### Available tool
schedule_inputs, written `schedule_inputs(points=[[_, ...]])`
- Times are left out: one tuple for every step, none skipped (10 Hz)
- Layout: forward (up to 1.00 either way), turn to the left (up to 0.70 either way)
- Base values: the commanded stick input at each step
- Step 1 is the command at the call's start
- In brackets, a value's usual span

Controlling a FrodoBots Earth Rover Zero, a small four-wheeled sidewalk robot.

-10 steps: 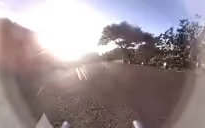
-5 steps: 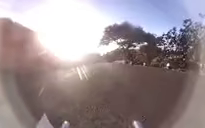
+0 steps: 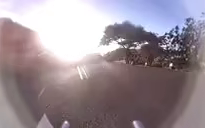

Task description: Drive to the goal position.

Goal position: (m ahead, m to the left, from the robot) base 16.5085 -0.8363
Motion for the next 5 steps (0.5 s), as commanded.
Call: schedule_inputs(points=[[0.50, 0.00], [0.50, 0.00], [0.50, 0.00], [0.50, 0.00], [0.50, 0.00]])
